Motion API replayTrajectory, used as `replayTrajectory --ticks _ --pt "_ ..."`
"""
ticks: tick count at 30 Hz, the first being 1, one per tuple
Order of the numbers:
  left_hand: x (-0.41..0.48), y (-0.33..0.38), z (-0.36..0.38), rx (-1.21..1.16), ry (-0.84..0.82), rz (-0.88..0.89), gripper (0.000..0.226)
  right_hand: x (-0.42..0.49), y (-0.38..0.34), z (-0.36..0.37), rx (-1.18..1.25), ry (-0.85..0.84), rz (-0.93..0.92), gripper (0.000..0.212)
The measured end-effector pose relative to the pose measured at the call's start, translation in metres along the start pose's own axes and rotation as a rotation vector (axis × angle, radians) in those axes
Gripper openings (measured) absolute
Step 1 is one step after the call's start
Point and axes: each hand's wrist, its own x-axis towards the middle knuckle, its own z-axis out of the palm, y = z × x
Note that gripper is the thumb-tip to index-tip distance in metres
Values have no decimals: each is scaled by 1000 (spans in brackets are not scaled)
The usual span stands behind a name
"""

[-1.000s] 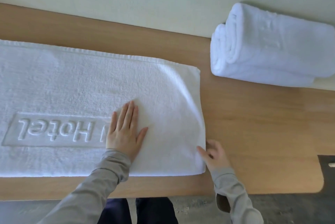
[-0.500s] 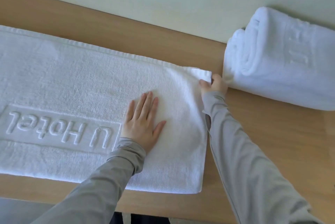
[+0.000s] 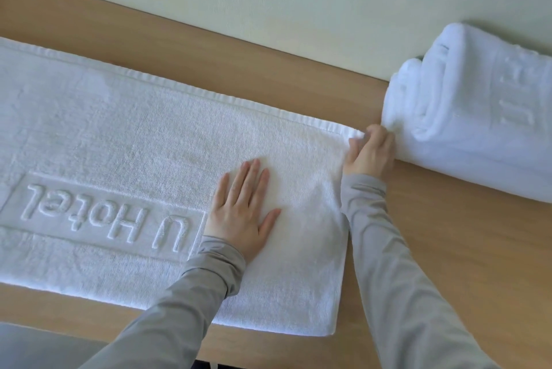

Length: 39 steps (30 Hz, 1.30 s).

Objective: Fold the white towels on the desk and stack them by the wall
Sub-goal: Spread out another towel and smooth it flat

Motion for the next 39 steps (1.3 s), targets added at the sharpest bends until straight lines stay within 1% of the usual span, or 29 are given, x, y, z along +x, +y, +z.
replayTrajectory --ticks 1,2,3,4,5,6,7,8,12,14,15,16,18,20,22,24,27,29,30,32,34,39 --pt "1 0 -1 0 0 -4 66 -11 -8 -3 16 56 -95 29" --pt "1 0 -1 2 2 -6 66 -26 -18 -3 77 64 -236 31" --pt "1 1 -1 3 5 -5 65 -45 -30 -1 163 4 -417 34" --pt "1 2 -2 2 6 -3 64 -66 -41 3 219 -119 -610 37" --pt "1 3 -2 -1 6 -5 62 -85 -47 8 211 -256 -768 40" --pt "1 3 -2 -5 6 -10 62 -96 -48 11 157 -367 -864 44" --pt "1 3 -1 -5 7 -12 62 -94 -43 14 93 -437 -886 47" --pt "1 2 0 -1 8 -8 63 -83 -32 16 35 -471 -846 50" --pt "1 0 2 2 23 0 67 -13 18 17 -148 -483 -599 54" --pt "0 -1 3 5 23 0 67 8 26 16 -223 -510 -479 56" --pt "0 -1 3 7 25 -1 67 10 25 16 -258 -497 -447 57" --pt "0 -1 4 10 26 -1 68 8 20 15 -271 -462 -440 58" --pt "0 -1 4 10 25 -2 68 -10 6 11 -214 -379 -475 60" --pt "1 -1 4 4 26 -4 68 -41 -3 8 -146 -402 -570 63" --pt "1 -1 4 -4 22 0 68 -67 3 7 -164 -467 -617 63" --pt "1 -1 4 -12 13 0 68 -70 19 5 -175 -479 -529 60" --pt "1 -1 5 -20 -5 2 68 -68 28 -4 -242 -430 -377 60" --pt "2 -2 5 -20 -7 11 69 -84 15 -13 -192 -374 -378 63" --pt "1 -2 6 -23 -6 12 68 -99 8 -17 -147 -380 -416 63" --pt "0 -2 7 -36 -8 12 68 -140 3 -22 -131 -433 -528 62" --pt "1 -3 7 -32 -6 16 69 -171 14 -26 -196 -470 -565 61" --pt "1 -1 5 -32 -2 15 69 -187 47 -42 -210 -536 -376 62"
